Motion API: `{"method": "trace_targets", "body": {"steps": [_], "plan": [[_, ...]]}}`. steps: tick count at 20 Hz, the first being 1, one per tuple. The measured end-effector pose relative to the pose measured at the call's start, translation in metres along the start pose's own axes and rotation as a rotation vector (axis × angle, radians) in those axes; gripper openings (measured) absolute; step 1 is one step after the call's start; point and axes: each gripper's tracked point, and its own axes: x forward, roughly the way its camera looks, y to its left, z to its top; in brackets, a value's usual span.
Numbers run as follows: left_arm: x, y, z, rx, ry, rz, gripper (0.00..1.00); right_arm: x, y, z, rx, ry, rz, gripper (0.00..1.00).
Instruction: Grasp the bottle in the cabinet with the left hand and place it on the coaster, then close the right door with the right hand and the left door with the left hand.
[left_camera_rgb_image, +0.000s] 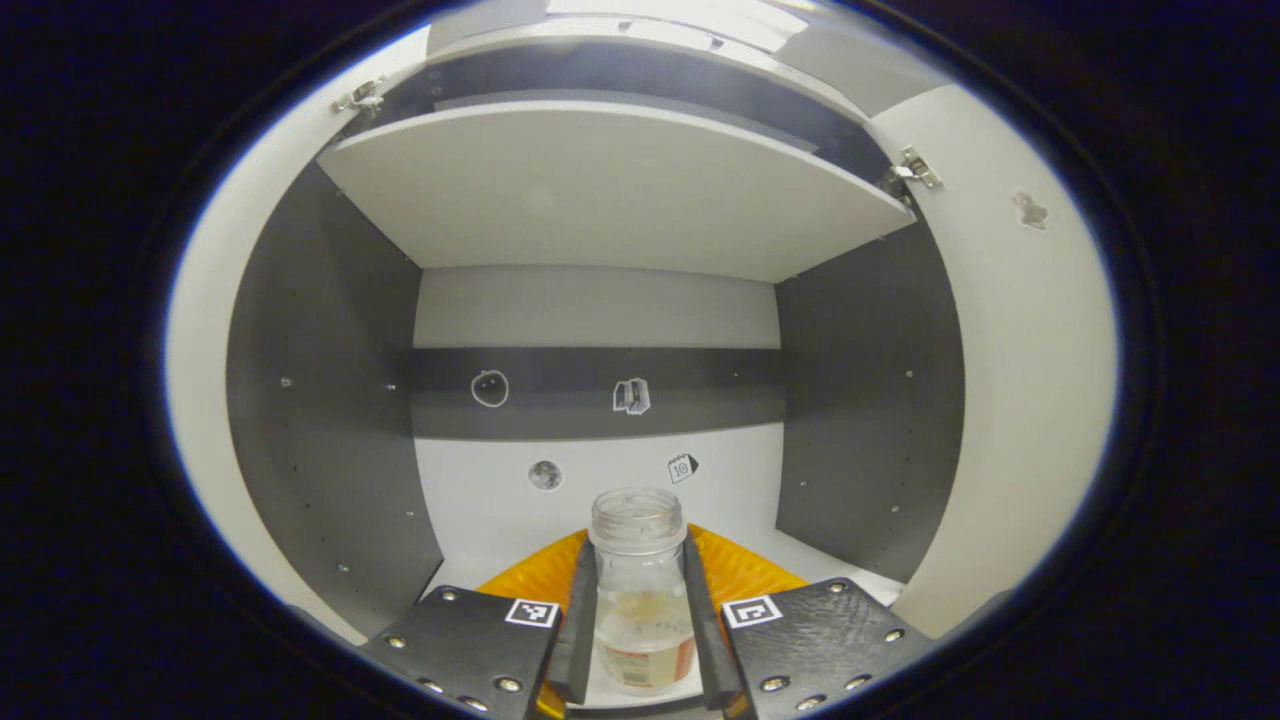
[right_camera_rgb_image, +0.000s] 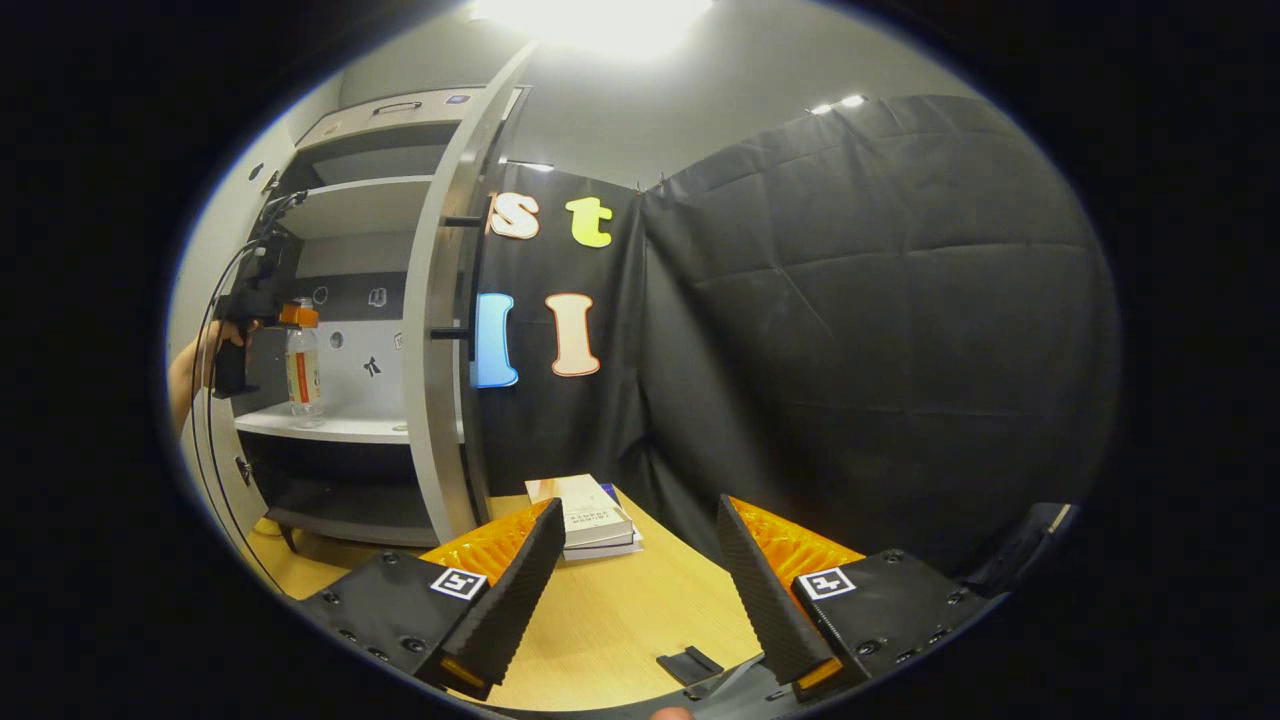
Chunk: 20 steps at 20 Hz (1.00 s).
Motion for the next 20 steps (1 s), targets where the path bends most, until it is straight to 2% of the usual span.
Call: {"method": "trace_targets", "body": {"steps": [2,7,12,20], "plan": [[-0.018,-0.005,0.007,-0.013,-0.014,-0.019,0.43,-0.001,0.002,-0.001,0.004,0.003,0.021,0.97],[-0.057,-0.012,0.014,0.011,-0.039,-0.009,0.44,-0.006,0.005,-0.003,0.001,-0.007,0.077,0.97],[-0.096,-0.032,-0.002,-0.004,-0.020,-0.040,0.43,-0.009,0.009,-0.003,0.002,-0.014,0.134,0.97],[-0.134,-0.052,-0.032,-0.013,-0.004,-0.043,0.44,-0.022,0.004,-0.012,0.002,-0.008,0.186,0.97]]}}
